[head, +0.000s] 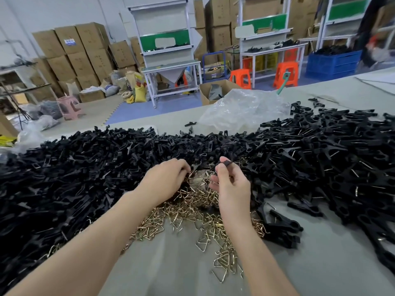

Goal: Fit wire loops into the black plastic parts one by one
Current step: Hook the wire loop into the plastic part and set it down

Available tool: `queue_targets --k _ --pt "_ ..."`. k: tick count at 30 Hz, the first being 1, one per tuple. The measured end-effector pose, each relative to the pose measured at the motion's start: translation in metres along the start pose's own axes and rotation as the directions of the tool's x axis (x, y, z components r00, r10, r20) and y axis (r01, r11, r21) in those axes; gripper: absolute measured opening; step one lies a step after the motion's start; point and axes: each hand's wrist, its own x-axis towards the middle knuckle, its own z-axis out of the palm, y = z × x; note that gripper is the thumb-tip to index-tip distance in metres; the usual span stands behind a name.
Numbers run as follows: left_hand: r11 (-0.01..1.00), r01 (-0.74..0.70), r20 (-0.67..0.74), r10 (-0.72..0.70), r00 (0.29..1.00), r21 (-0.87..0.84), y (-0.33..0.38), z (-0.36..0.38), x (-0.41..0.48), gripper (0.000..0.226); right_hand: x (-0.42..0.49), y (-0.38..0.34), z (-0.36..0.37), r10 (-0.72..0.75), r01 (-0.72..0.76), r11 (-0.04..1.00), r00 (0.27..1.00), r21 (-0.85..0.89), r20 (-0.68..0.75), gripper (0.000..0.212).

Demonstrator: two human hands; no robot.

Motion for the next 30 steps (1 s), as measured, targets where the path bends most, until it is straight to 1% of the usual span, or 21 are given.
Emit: queue_targets --k 3,5,7,8,10,14,16,18,19,20,21,22,24,25,26,28,30 --pt "0.991 0.032 -0.059 -0.04 0.997 -0.127 -0.015 -0.004 -0.018 0.018 -0.006 0.002 0.003 -0.07 0.077 0.987 0.996 -0.138 0.05 0.013" --pt "0.961 0.061 -0.115 -0.094 0.989 -0.268 -0.024 -0.002 -0.03 0.016 -0.009 0.003 0.005 -0.081 0.094 0.982 0.993 -0.166 0.085 0.024" --pt "0.924 0.075 -0.152 -0.142 0.978 -0.375 -0.029 0.001 -0.039 0.022 -0.012 0.003 0.007 -0.104 0.128 0.973 0.986 -0.191 0.129 0.024" --pt "0.918 0.079 -0.165 -0.154 0.974 -0.389 -0.03 0.003 -0.041 0.026 -0.014 0.003 0.009 -0.123 0.154 0.964 0.981 -0.216 0.153 0.021" --pt "0.929 0.088 -0.157 -0.153 0.976 -0.36 -0.031 0.006 -0.044 0.032 -0.018 0.002 0.011 -0.15 0.197 0.943 0.971 -0.267 0.187 0.018" --pt "0.953 0.108 0.002 -0.112 0.994 -0.284 -0.037 0.006 -0.042 0.034 -0.024 0.004 0.014 -0.154 0.211 0.934 0.966 -0.289 0.21 0.019" --pt "0.959 0.102 0.034 -0.096 0.995 -0.266 -0.04 0.006 -0.042 0.033 -0.026 0.005 0.015 -0.151 0.215 0.93 0.963 -0.298 0.223 0.018" --pt "0.954 0.097 -0.007 -0.104 0.995 -0.285 -0.041 0.006 -0.044 0.03 -0.027 0.007 0.016 -0.151 0.22 0.924 0.961 -0.311 0.232 0.016" --pt "0.943 0.103 -0.063 -0.13 0.989 -0.316 -0.042 0.005 -0.045 0.027 -0.027 0.007 0.016 -0.148 0.216 0.926 0.962 -0.309 0.229 0.016" --pt "0.917 0.124 -0.135 -0.187 0.973 -0.379 -0.043 0.004 -0.048 0.023 -0.027 0.006 0.016 -0.138 0.204 0.933 0.964 -0.298 0.226 0.015" --pt "0.866 0.152 -0.196 -0.273 0.942 -0.476 -0.043 0.003 -0.051 0.02 -0.027 0.005 0.017 -0.121 0.185 0.944 0.965 -0.275 0.231 0.014" --pt "0.783 0.166 -0.227 -0.365 0.903 -0.6 -0.043 0.002 -0.054 0.019 -0.028 0.004 0.019 -0.097 0.156 0.959 0.965 -0.235 0.245 0.014" --pt "0.537 0.12 -0.196 -0.494 0.847 -0.835 -0.038 -0.003 -0.065 0.018 -0.032 0.001 0.023 -0.035 0.073 0.99 0.955 -0.122 0.293 0.018" --pt "0.432 0.098 -0.162 -0.524 0.836 -0.896 -0.034 -0.004 -0.074 0.017 -0.034 0.0 0.026 -0.005 0.035 0.996 0.946 -0.086 0.325 0.02" --pt "0.36 0.096 -0.122 -0.538 0.834 -0.928 -0.031 -0.003 -0.084 0.019 -0.038 0.0 0.028 0.012 0.015 0.997 0.933 -0.073 0.361 0.02" --pt "0.258 0.134 -0.039 -0.571 0.82 -0.957 -0.024 0.005 -0.104 0.029 -0.046 0.0 0.034 0.033 0.004 0.997 0.898 -0.082 0.44 0.02" --pt "0.17 0.157 0.017 -0.625 0.781 -0.973 -0.016 0.015 -0.119 0.04 -0.056 0.004 0.04 0.067 -0.021 0.995 0.861 -0.097 0.505 0.019"
